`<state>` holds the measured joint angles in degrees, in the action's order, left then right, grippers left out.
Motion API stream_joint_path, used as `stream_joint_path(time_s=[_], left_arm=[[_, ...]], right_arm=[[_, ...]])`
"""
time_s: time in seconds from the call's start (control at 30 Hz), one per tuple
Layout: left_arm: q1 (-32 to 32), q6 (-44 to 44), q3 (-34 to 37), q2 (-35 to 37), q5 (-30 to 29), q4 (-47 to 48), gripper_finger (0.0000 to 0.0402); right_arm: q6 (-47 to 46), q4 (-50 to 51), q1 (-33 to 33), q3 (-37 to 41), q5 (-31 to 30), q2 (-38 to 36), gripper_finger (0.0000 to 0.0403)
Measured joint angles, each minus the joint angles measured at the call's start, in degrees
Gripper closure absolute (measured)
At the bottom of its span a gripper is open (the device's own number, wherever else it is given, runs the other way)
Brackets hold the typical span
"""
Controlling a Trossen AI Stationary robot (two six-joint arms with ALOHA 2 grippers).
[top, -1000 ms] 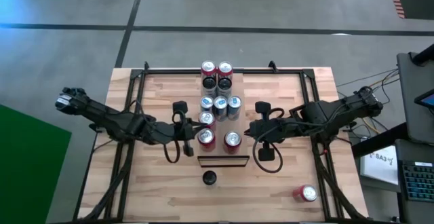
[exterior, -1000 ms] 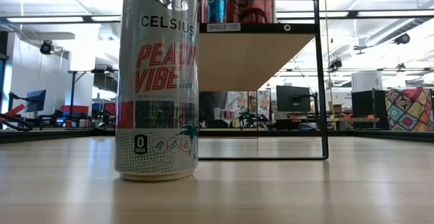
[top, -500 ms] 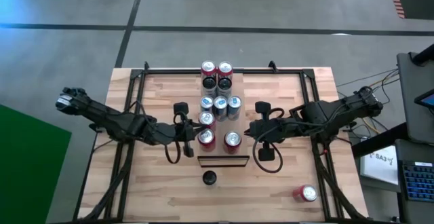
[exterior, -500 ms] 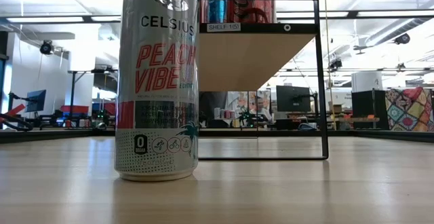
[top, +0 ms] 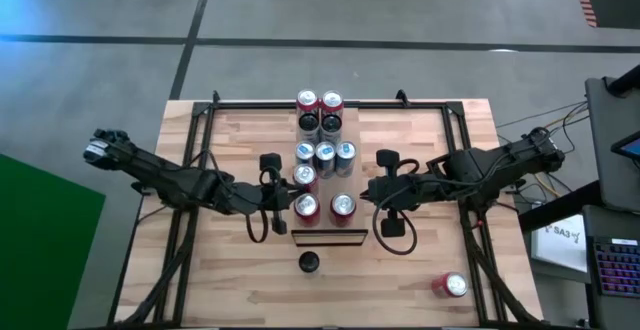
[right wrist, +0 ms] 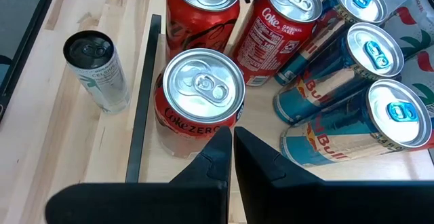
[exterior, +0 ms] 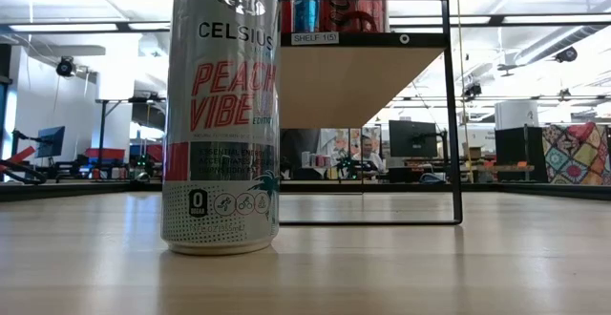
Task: Place canned beverage on shelf
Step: Adjust the red black soda cans
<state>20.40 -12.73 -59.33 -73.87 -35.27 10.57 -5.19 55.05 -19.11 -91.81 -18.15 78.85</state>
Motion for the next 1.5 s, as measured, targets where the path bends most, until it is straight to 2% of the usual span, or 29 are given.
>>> stream_joint_path(time_s=[0.33, 0.57, 0.8, 1.03, 1.3, 1.5], left_arm=[[0.0, -0.3, 0.0, 0.3, 0.0, 0.0, 0.0402], [0.2, -0.1, 0.0, 2.0, -0.2, -0.4, 0.0402], [2.5, 0.3, 0.0, 4.7, -0.8, -1.9, 0.0402], [7.4, 2.3, 0.0, 5.7, -8.4, -2.5, 0.0402], [12.0, 3.2, 0.0, 5.5, -9.1, -4.4, 0.0402], [13.9, 3.5, 0.0, 5.5, -9.3, -5.5, 0.0402]], right_arm=[[-0.3, 0.0, 0.0, 0.0, -0.1, 0.0, 0.0394], [-3.6, 3.9, 0.0, 1.0, -3.1, 0.0, 0.0394], [-5.7, -0.2, 0.0, 6.4, -3.4, 0.0, 0.0394], [-8.8, -4.2, 0.0, 11.5, -4.1, 0.0, 0.0394], [-8.6, -12.3, 0.0, 16.2, -4.3, 0.1, 0.0394], [-7.5, -14.9, 0.0, 16.8, -4.1, 0.1, 0.0394]])
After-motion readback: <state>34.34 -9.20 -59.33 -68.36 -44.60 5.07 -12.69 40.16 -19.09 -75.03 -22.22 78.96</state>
